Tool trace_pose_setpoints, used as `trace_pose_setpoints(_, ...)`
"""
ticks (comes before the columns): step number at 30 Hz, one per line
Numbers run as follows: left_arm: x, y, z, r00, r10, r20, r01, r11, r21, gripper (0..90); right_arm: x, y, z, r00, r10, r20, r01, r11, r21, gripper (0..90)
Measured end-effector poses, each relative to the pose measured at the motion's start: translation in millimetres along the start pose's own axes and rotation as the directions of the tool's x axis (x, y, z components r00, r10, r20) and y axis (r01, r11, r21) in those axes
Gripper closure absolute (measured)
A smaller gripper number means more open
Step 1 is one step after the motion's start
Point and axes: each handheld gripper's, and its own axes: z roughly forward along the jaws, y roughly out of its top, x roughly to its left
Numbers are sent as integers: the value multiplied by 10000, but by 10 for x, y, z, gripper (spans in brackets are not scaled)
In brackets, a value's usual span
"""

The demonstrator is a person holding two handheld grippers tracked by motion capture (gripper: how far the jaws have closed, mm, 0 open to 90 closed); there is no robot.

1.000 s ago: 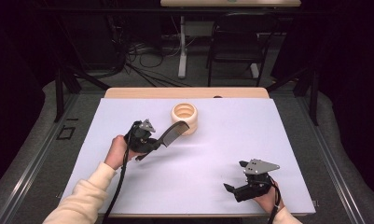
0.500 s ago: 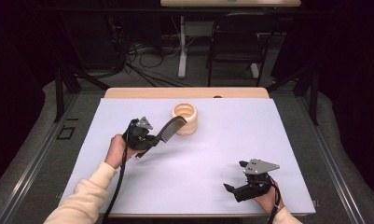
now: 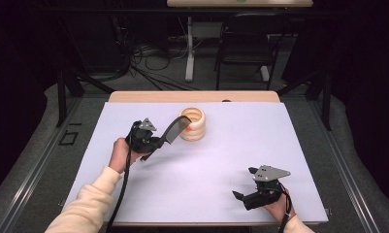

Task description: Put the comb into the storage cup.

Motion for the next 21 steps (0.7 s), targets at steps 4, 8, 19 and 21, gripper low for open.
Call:
trace_pose_setpoints(4, 19, 20, -5, 9999, -96, -112, 94, 9998, -170, 721, 5, 1, -2, 10000, -4, 0, 4, 10000, 12, 0)
trace_pose_setpoints(8, 25, 29, -11, 9997, -188, -136, 183, 9993, -329, 722, 10, 1, 3, 10000, 10, 0, -10, 10000, 36, 0)
trace_pose_setpoints(19, 62, 47, 3, 9985, -468, -269, 445, 9959, -790, 722, 6, 1, 8, 10000, -30, 32, 30, 10000, 82, 0)
trace_pose_setpoints(21, 67, 54, 7, 9982, -542, -271, 515, 9945, -913, 722, 5, 1, 10, 10000, -28, 21, 28, 9999, 105, 0)
